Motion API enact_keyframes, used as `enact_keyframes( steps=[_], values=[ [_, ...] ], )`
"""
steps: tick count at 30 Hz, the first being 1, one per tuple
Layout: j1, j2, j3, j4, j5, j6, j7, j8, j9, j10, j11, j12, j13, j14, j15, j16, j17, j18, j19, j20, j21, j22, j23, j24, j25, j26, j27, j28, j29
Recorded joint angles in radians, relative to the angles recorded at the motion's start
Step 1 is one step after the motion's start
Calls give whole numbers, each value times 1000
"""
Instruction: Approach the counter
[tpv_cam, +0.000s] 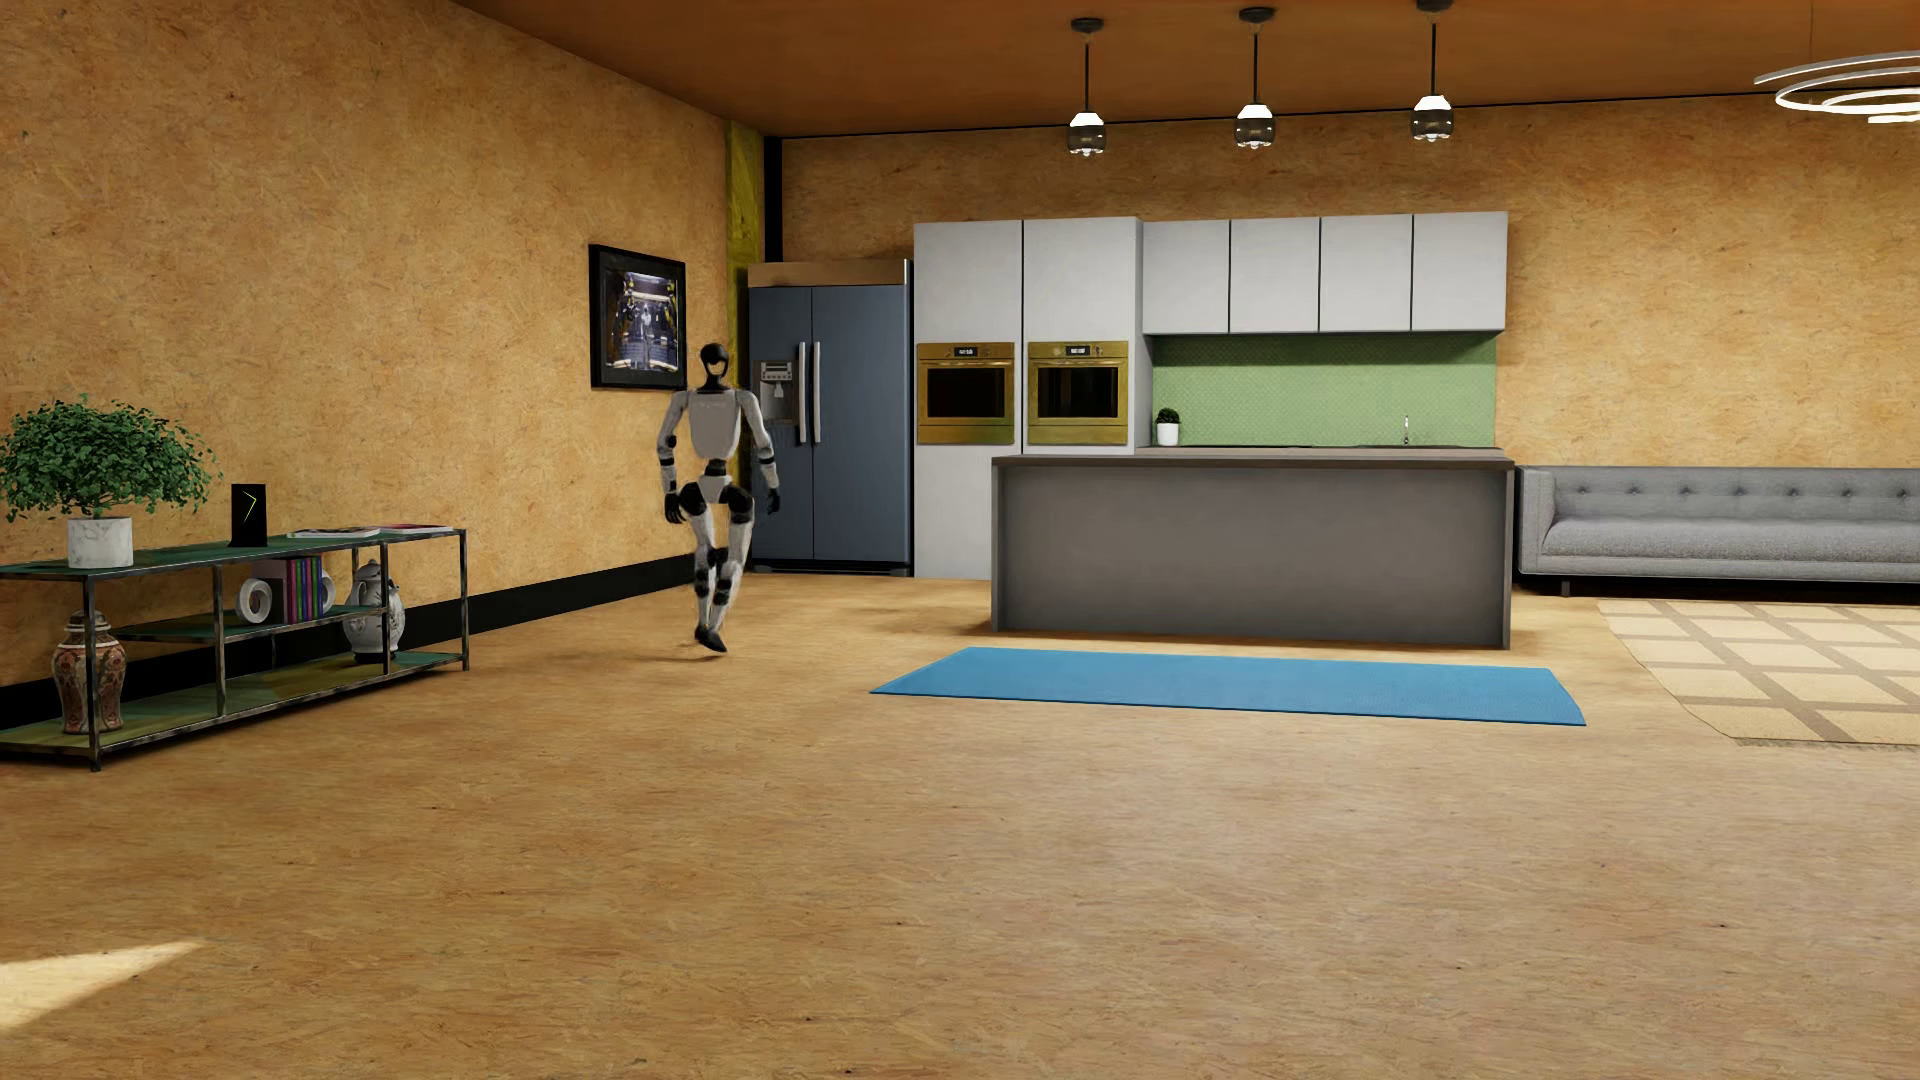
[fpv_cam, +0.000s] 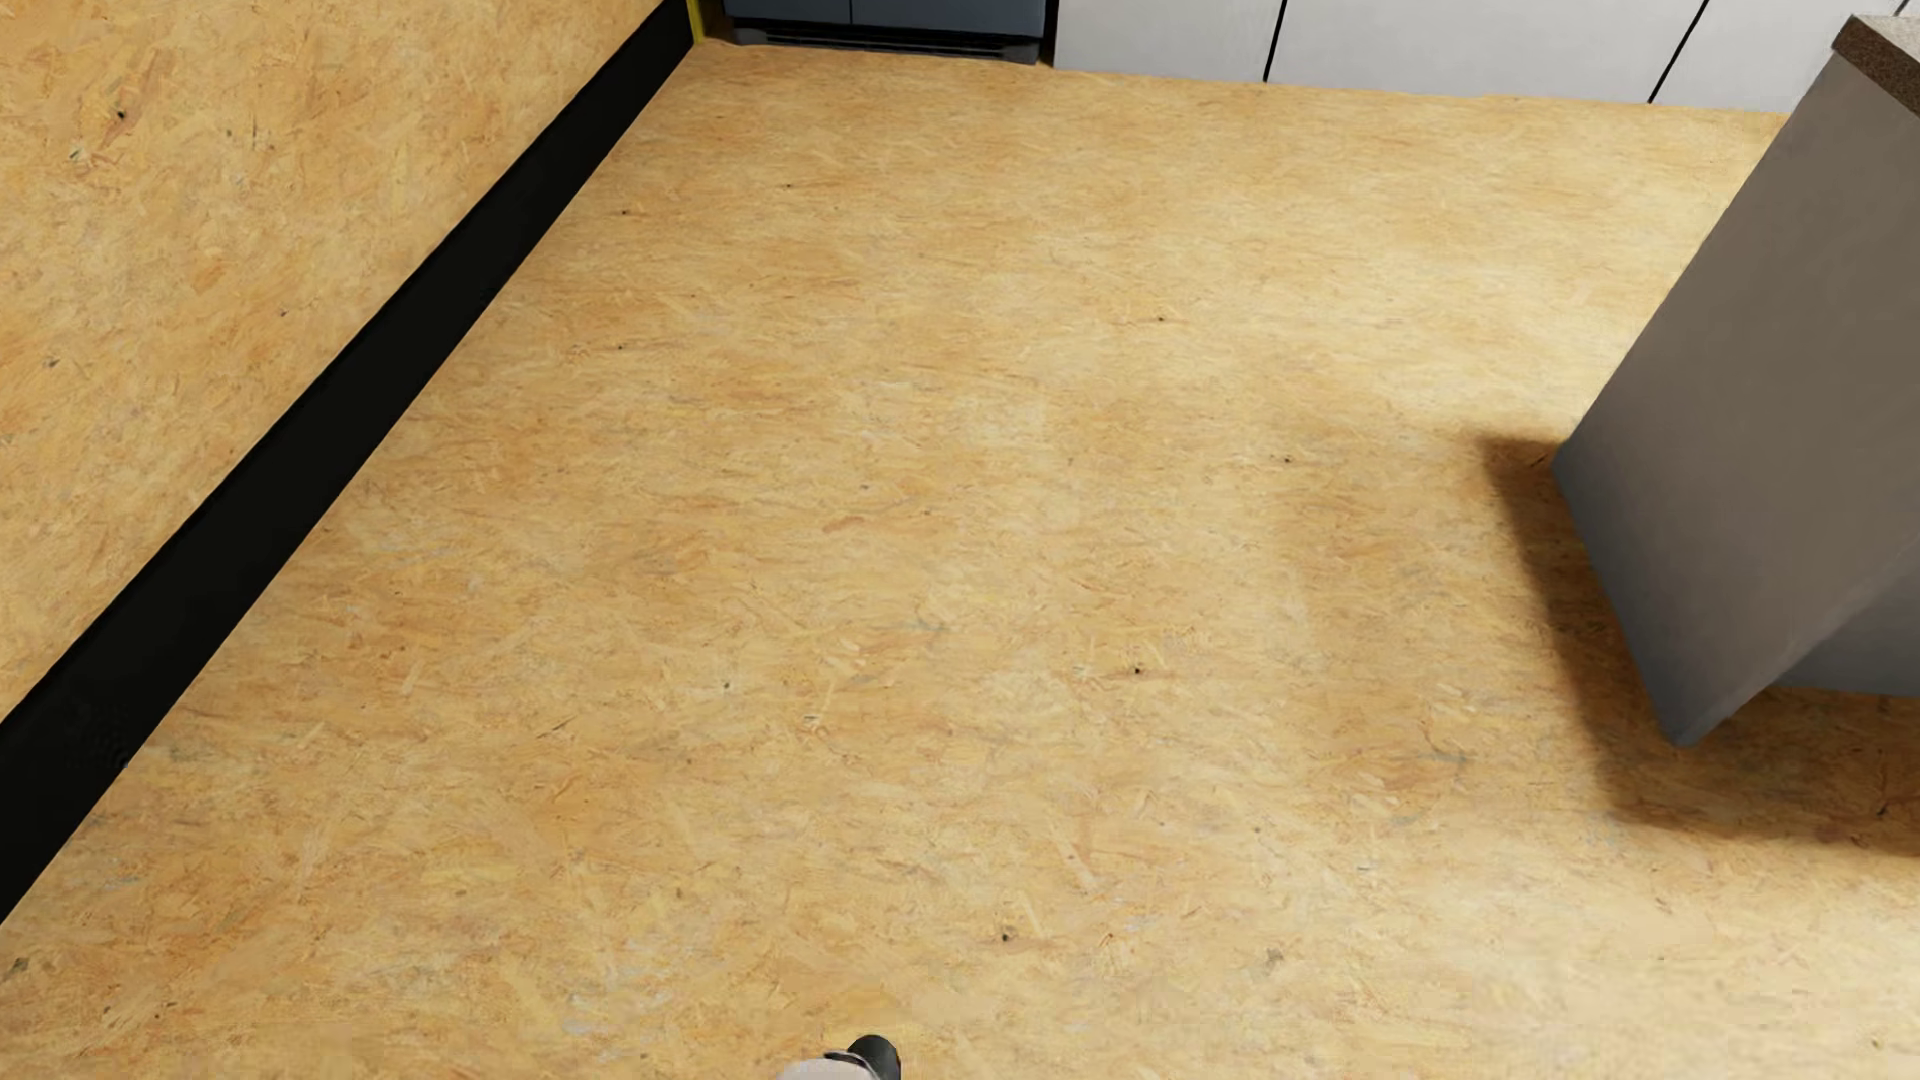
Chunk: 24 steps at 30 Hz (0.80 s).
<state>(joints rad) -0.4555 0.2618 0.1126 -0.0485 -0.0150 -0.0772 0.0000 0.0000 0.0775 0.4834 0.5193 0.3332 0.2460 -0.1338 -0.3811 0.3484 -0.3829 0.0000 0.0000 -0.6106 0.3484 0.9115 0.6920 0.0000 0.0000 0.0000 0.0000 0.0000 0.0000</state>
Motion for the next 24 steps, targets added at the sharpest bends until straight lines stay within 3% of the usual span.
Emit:
enact_keyframes(
  steps=[1,2,4,5,6,7,9,11,14,15,16,17,18,19,20,21,23,24],
  values=[
    [-31,36,26,23,-15,-1,0,0,-4,-17,20,11,-20,-159,-6,5,-3,0,0,-13,-16,-4,-4,0,0,0,0,0,0],
    [-54,76,53,33,-39,-10,0,0,-1,-10,44,22,-30,-128,27,11,0,0,0,-22,-35,-6,4,0,0,0,0,0,0],
    [-106,90,63,-17,-112,-52,0,0,-16,108,191,35,-9,253,253,13,15,0,0,-27,-62,13,46,0,0,0,0,0,0],
    [-105,28,41,-63,-143,-83,0,0,-25,184,352,31,8,361,411,14,23,0,0,-21,-43,34,90,0,0,0,0,0,0],
    [-73,-76,12,-105,-156,-104,0,0,-28,234,555,16,26,365,486,20,23,0,0,0,-7,54,130,0,0,0,0,0,0],
    [-7,-198,-27,-146,-163,-120,0,0,-20,236,749,-6,47,326,424,20,22,0,0,34,10,60,136,0,0,0,0,0,0],
    [215,-407,-144,-167,-118,-109,0,0,2,137,912,-59,83,190,183,29,14,0,0,62,61,35,149,0,0,0,0,0,0],
    [451,-561,-276,-139,-72,-77,0,0,16,11,760,-83,134,35,135,61,1,0,0,88,75,-85,192,0,0,0,0,0,0],
    [706,-711,-405,-92,-89,-60,0,0,-10,-64,244,-147,198,-246,185,87,-22,0,0,161,78,-232,256,0,0,0,0,0,0],
    [750,-729,-429,-88,-103,-66,0,0,-27,-55,67,-177,213,-287,245,92,-25,0,0,183,79,-263,282,0,0,0,0,0,0],
    [784,-746,-438,-85,-108,-72,0,0,-43,-61,-154,-200,225,-289,486,95,-26,0,0,206,83,-285,308,0,0,0,0,0,0],
    [812,-777,-434,-79,-103,-78,0,0,-49,-60,-206,-211,234,-241,563,92,-25,0,0,225,84,-297,334,0,0,0,0,0,0],
    [840,-801,-426,-57,-85,-77,0,0,-40,-10,67,-202,236,-144,245,85,-25,0,0,246,94,-295,363,0,0,0,0,0,0],
    [826,-824,-414,-23,-64,-69,0,0,-39,117,193,-183,234,-7,143,68,-24,0,0,261,96,-264,386,0,0,0,0,0,0],
    [764,-828,-396,18,-30,-59,0,0,-32,322,310,-165,224,122,137,50,-20,0,0,259,90,-200,398,0,0,0,0,0,0],
    [674,-779,-375,38,19,-61,0,0,-11,581,372,-149,194,178,95,43,-17,0,0,237,110,-123,395,0,0,0,0,0,0],
    [416,-612,-293,27,101,-93,0,0,2,1002,293,-123,148,129,98,54,-6,0,0,130,128,-10,291,0,0,0,0,0,0],
    [308,-499,-230,7,118,-116,0,0,5,1045,221,-90,134,133,133,53,2,0,0,97,110,25,216,0,0,0,0,0,0]
  ],
)
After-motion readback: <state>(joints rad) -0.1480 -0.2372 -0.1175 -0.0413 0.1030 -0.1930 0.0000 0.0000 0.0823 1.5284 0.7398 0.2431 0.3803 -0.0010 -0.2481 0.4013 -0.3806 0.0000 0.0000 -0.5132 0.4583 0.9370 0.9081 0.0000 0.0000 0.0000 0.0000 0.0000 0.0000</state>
